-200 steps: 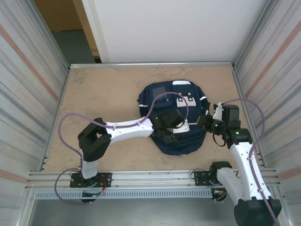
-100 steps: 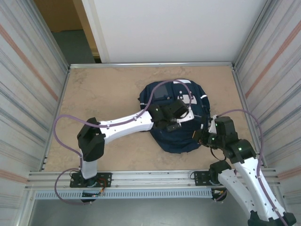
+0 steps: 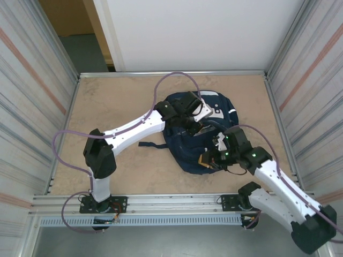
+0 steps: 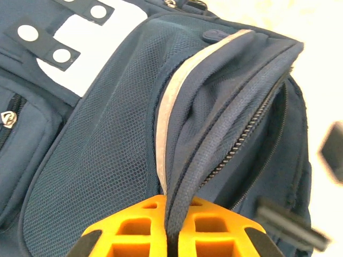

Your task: Pack the student bag

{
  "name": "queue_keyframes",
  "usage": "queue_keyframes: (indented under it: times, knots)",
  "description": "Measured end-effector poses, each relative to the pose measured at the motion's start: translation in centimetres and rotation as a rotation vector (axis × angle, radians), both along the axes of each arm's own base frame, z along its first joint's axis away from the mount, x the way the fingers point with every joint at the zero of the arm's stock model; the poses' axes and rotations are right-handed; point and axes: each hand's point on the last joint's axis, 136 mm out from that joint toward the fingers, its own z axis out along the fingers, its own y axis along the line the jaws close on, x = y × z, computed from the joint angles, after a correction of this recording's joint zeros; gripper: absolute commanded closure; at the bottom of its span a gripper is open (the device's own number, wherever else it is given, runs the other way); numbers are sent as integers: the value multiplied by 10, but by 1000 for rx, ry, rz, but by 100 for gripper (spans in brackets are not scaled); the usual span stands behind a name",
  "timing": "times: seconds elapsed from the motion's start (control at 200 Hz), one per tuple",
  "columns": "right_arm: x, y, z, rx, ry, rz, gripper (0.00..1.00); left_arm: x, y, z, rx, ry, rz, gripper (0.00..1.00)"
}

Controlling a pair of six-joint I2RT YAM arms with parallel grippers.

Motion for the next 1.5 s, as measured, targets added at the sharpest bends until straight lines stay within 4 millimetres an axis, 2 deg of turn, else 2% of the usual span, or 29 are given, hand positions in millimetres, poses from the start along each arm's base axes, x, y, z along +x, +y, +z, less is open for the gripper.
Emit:
queue_keyframes:
  times: [0.145,0.261,0.356,0.481,0.581,0.656,0.787,0.972,1.057,1.168,1.293,1.383,1.498]
  knots:
    - [30,4,2,-19,-13,-64,100,-9,-4,1,-32,64,-2,100]
    - [67,-16,3,-10,-7,-239,98,-16,-4,8,-67,99,7,100]
    - [87,-29,6,2,-20,-334,97,-22,-3,15,-105,122,18,100]
    - [102,-30,3,-5,-26,-363,87,-26,-2,19,-149,150,45,100]
    - [120,-30,-6,-7,1,-401,68,-29,-1,14,-158,181,68,100]
    - [127,-29,-12,-18,27,-425,62,-28,-1,13,-163,191,81,100]
    - [133,-29,-10,-25,28,-446,58,-23,0,14,-182,210,105,100]
    - [128,-36,9,-19,-18,-460,57,-19,2,16,-203,246,123,100]
    - [122,-42,20,-8,-42,-469,57,-20,2,16,-208,256,122,81]
    - [112,-55,33,-19,-92,-484,56,-18,-3,23,-249,254,102,75]
    - [97,-77,33,-102,-119,-505,53,-19,-6,25,-288,259,75,62]
    - [88,-93,35,-170,-126,-514,51,-23,4,12,-286,290,76,54]
    - [76,-106,44,-263,-141,-484,51,-36,28,-6,-262,320,79,45]
